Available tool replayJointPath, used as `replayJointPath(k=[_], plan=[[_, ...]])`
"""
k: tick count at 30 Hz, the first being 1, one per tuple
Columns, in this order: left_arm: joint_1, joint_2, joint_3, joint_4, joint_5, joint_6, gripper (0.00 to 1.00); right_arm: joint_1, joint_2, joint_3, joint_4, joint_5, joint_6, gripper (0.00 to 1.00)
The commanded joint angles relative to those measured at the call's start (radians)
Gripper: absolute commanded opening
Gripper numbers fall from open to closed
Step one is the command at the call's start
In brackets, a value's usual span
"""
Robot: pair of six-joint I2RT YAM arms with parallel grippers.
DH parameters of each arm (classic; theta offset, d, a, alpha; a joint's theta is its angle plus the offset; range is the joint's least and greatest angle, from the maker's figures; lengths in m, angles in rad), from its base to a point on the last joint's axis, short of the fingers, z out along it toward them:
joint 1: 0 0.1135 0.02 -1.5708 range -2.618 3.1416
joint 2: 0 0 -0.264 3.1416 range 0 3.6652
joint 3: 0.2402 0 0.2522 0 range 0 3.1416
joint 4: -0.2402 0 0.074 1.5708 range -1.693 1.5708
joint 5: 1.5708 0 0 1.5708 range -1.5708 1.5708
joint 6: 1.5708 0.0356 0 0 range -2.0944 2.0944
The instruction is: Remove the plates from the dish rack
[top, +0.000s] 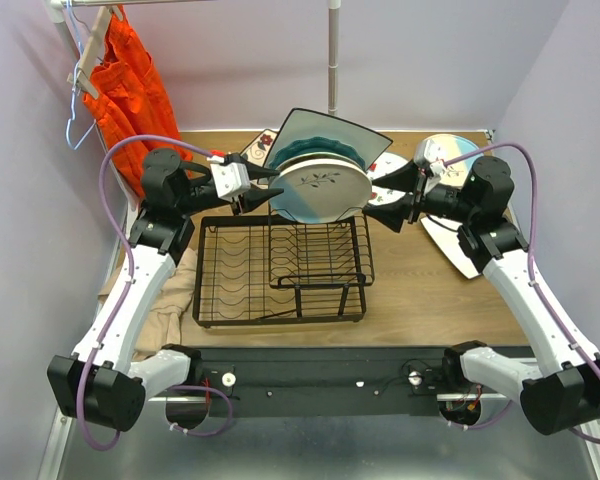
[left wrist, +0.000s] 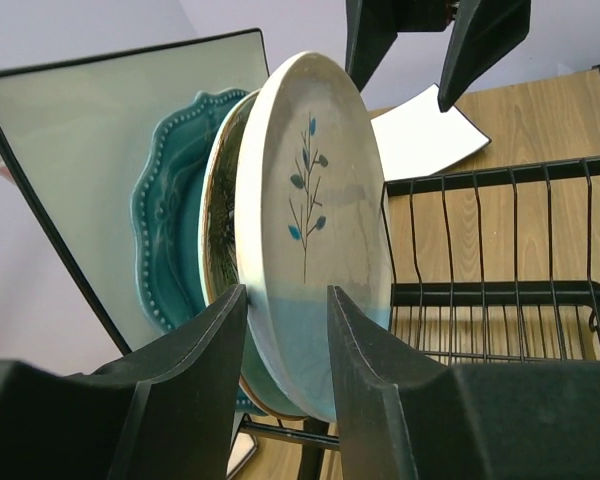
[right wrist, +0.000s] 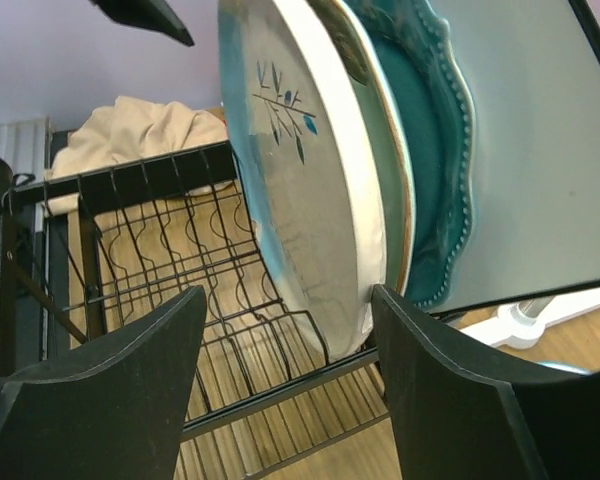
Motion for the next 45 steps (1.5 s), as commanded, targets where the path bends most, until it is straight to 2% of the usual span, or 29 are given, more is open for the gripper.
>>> replayJointPath(k=[1,6,12,19,24,33,45], plan=[[-0.01,-0.029,-0.009,-0.005,0.016,0.015,0.46,-0.003,-0.001,0.014,0.014,-0.093,-0.106,0.69],[-0.011,-0.031,-0.013,-0.001,0.02,0.014,0.46,0.0,0.012,0.031,0.011,-0.087,-0.137,0.56],[-0.011,-0.046,-0.021,0.007,0.022,0.012,0.46,0.001,0.016,0.049,0.012,-0.092,-0.147,0.54],[-0.011,-0.064,-0.033,0.019,0.033,0.006,0.46,0.005,-0.008,0.071,0.001,-0.004,-0.167,0.57],[-0.013,-0.068,-0.038,0.032,0.043,-0.006,0.46,0.003,0.015,0.109,-0.032,-0.01,-0.173,0.61],[-0.016,-0.075,-0.046,0.052,0.053,-0.02,0.46,0.008,0.091,0.172,-0.065,-0.065,-0.201,0.59],[-0.021,-0.074,-0.05,0.061,0.057,-0.029,0.46,0.051,0.131,0.172,-0.072,-0.072,-0.241,0.55]])
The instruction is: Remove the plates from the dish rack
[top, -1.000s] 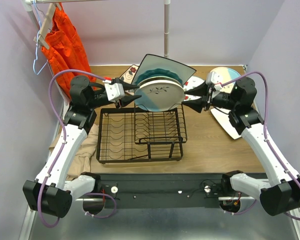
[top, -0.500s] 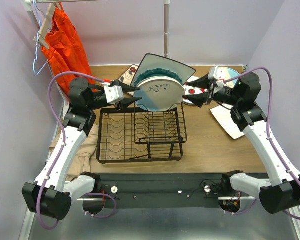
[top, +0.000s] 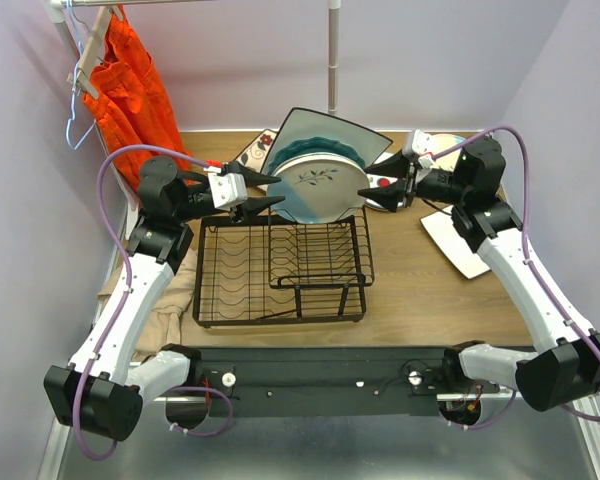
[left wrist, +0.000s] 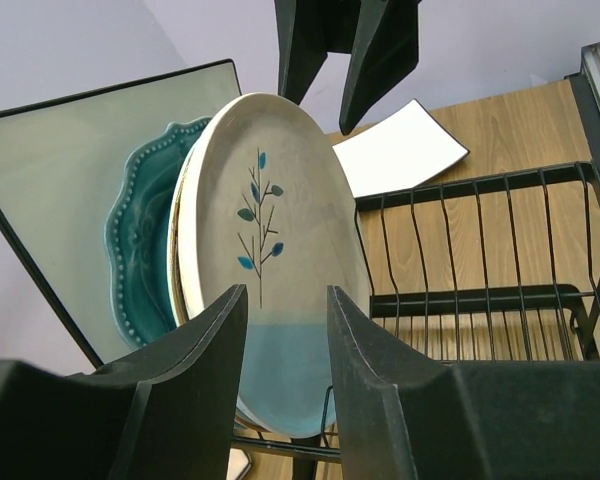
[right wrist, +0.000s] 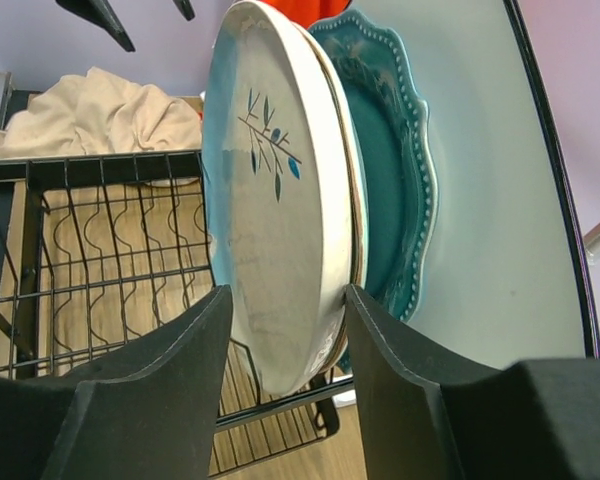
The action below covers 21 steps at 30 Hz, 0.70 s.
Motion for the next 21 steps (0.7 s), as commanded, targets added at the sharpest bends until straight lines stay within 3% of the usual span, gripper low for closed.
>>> replayJointPath(k=[1,7,21], plan=[[-0.008,-0.018,-0.01,0.026,0.026,-0.014,0.46,0.028,0.01,0.026,-0.019,-0.033,-0.031,0.54],[-0.008,-0.046,-0.009,0.026,0.003,-0.014,0.46,0.036,-0.013,0.005,-0.027,-0.039,-0.043,0.48],[-0.008,-0.126,-0.009,0.052,-0.137,-0.043,0.47,0.12,0.096,0.105,-0.143,0.09,-0.135,0.48]])
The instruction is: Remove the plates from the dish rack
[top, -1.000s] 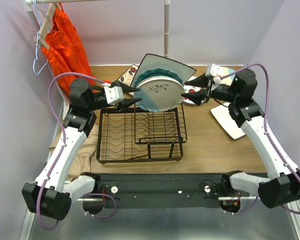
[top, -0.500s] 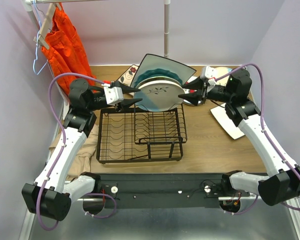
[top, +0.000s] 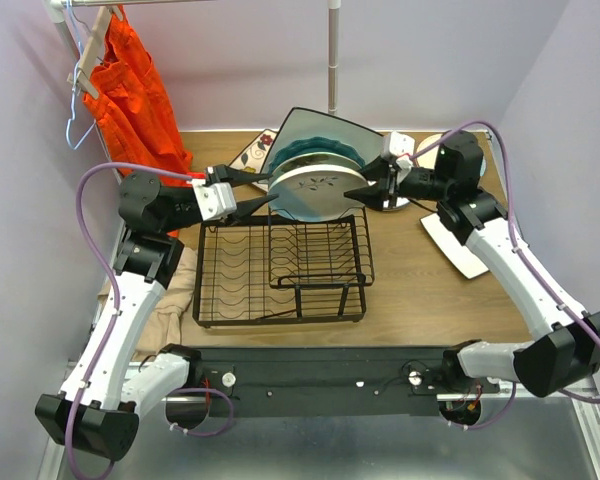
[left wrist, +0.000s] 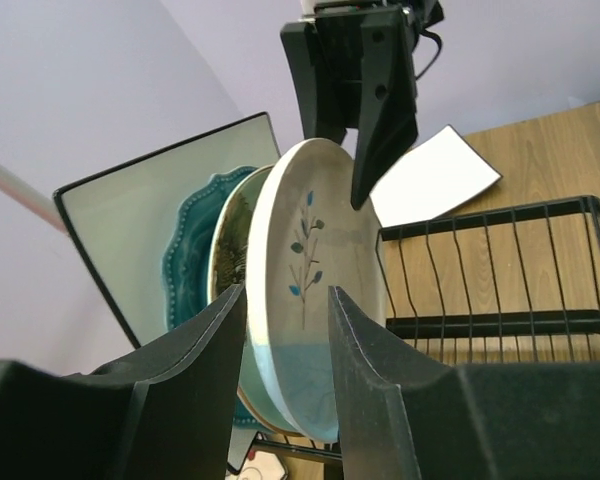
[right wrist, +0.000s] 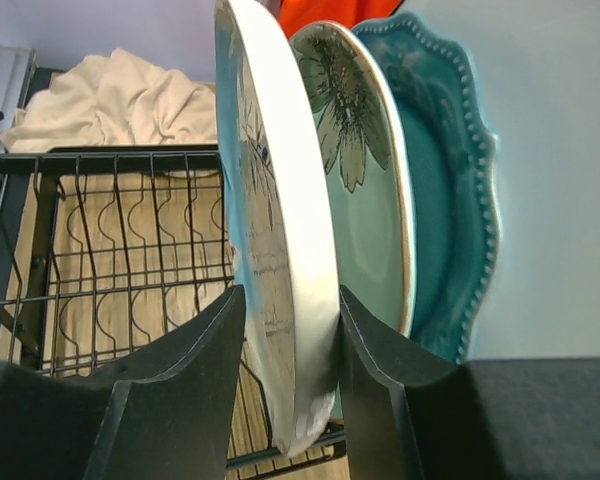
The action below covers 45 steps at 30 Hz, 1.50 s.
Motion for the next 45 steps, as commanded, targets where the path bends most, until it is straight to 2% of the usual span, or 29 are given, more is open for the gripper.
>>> replayJointPath(k=[1,5,8,11,12,18,26,38,45], plan=[[-0.008,-0.02,-0.008,0.019,-0.111,-0.013,0.47,0.05,0.039,0.053,-0.092,0.081,-0.064,0.47],[-0.008,-0.027,-0.014,0.019,-0.139,-0.015,0.47,0.064,0.047,0.056,-0.099,0.09,-0.082,0.45],[-0.006,-0.027,-0.017,0.02,-0.152,-0.015,0.47,0.066,0.05,0.056,-0.099,0.102,-0.084,0.38],[-0.008,-0.025,-0.018,0.02,-0.153,-0.015,0.47,0.066,0.048,0.062,-0.1,0.108,-0.085,0.27],[-0.008,-0.023,-0.02,0.019,-0.153,-0.015,0.47,0.067,0.048,0.065,-0.1,0.11,-0.085,0.2],[-0.008,-0.025,-0.031,0.025,-0.153,-0.015,0.47,0.067,0.045,0.097,-0.106,0.098,-0.09,0.01],[-0.008,-0.02,-0.04,0.035,-0.153,-0.018,0.47,0.067,0.061,0.178,-0.1,0.089,-0.11,0.01],[-0.008,-0.022,-0.049,0.046,-0.178,-0.019,0.47,0.066,0.117,0.407,-0.082,0.061,-0.044,0.01],[-0.008,-0.03,-0.028,0.048,-0.176,-0.024,0.47,0.067,0.084,0.406,-0.077,0.079,0.019,0.01]])
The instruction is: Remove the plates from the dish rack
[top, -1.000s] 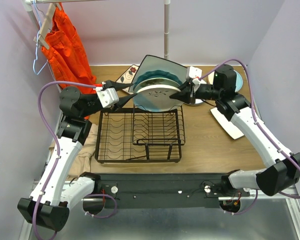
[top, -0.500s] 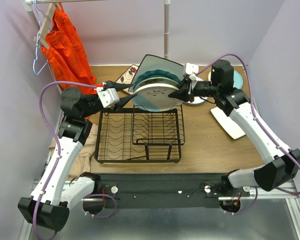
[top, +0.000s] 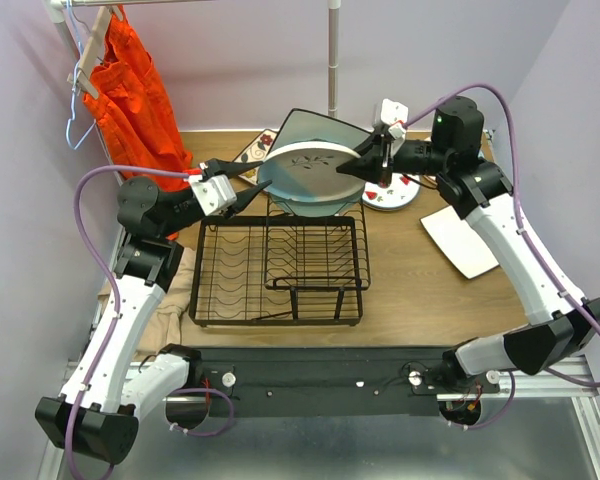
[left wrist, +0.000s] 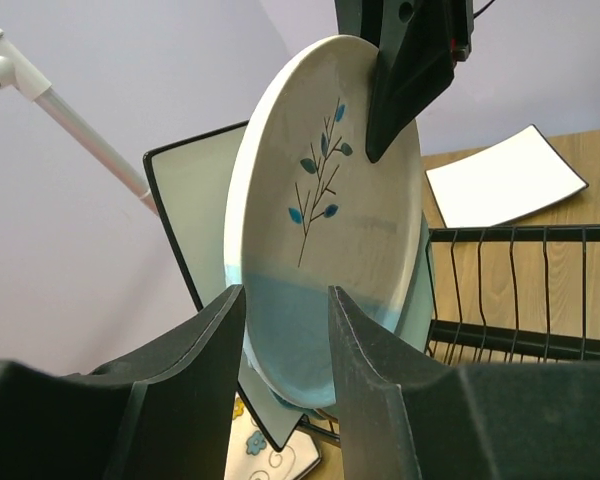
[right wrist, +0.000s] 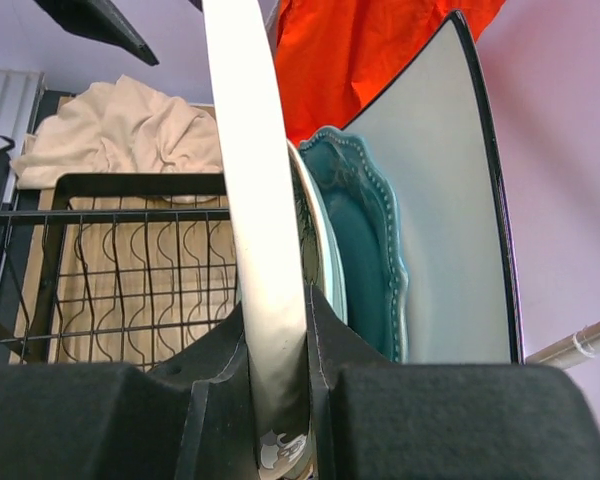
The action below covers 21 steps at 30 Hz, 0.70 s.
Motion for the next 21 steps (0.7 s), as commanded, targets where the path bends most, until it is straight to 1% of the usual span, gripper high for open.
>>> replayJointPath(k=[1,6,11,17,21], plan=[[-0.007,-0.011,0.015,-0.013,-0.001,-0.019,0.47,-0.001,-0.059,0.044,0.169,0.048,0.05,0.01],[-0.008,-0.034,0.061,-0.027,0.008,-0.042,0.47,-0.001,-0.119,0.008,0.17,0.071,0.076,0.01],[-0.008,-0.065,0.095,-0.028,-0.061,-0.085,0.53,-0.002,-0.14,-0.01,0.169,0.086,0.093,0.01],[-0.008,-0.088,0.141,-0.064,-0.084,-0.107,0.55,-0.001,-0.148,-0.021,0.17,0.099,0.127,0.01],[-0.007,-0.103,0.142,-0.08,-0.122,-0.11,0.55,-0.001,-0.153,0.01,0.175,0.132,0.199,0.01]])
